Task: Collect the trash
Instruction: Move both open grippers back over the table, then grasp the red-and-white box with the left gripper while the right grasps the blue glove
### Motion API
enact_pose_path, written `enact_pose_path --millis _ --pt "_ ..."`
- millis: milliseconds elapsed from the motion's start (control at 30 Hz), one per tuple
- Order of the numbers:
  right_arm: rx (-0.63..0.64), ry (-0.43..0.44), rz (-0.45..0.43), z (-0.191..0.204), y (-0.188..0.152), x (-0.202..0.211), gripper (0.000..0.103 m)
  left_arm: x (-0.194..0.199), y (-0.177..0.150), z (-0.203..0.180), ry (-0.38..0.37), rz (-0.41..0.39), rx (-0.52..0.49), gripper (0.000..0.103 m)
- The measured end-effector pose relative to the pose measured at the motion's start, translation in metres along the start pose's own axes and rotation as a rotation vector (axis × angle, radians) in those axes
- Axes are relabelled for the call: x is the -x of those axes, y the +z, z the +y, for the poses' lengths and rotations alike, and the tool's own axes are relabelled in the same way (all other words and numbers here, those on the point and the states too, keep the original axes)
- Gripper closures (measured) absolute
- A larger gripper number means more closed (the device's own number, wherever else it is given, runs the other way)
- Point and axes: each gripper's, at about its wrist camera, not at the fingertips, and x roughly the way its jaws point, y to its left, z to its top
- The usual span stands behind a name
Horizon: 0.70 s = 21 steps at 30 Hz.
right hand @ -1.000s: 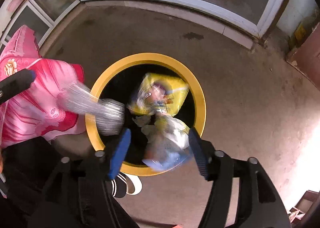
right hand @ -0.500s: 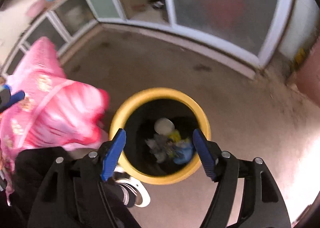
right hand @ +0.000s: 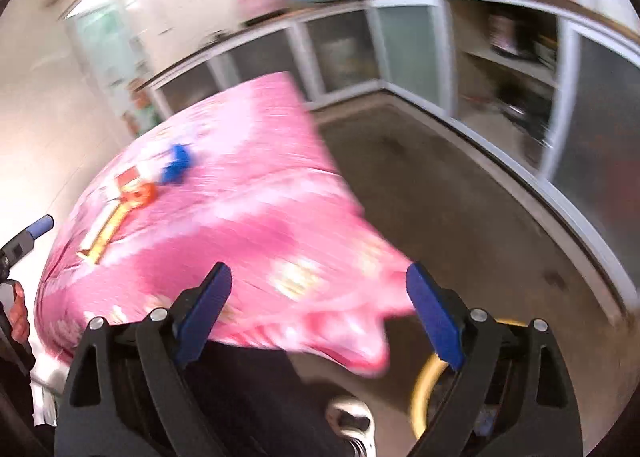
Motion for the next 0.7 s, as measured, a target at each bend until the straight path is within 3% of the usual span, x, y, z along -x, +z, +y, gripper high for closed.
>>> enact_pose_path --millis 133,267,500,700 --pt "0.114 0.058 0.012 0.062 0.033 -0.039 0.018 0.021 -0.022 0.039 0.128 0.021 0.024 0.008" --pt "0.161 0.118 0.078 0.111 0.065 -0.085 0.018 0.021 -0.04 0.072 0.192 0.071 0.037 0.008" --pt "0.145 0.126 0.128 0.148 0.093 -0.129 0.018 -0.009 -0.057 0.119 0.24 0.122 0.102 0.008" --pt "0.138 0.11 0.203 0.164 0.103 -0.172 0.018 -0.028 -0.054 0.133 0.222 0.134 0.115 0.008"
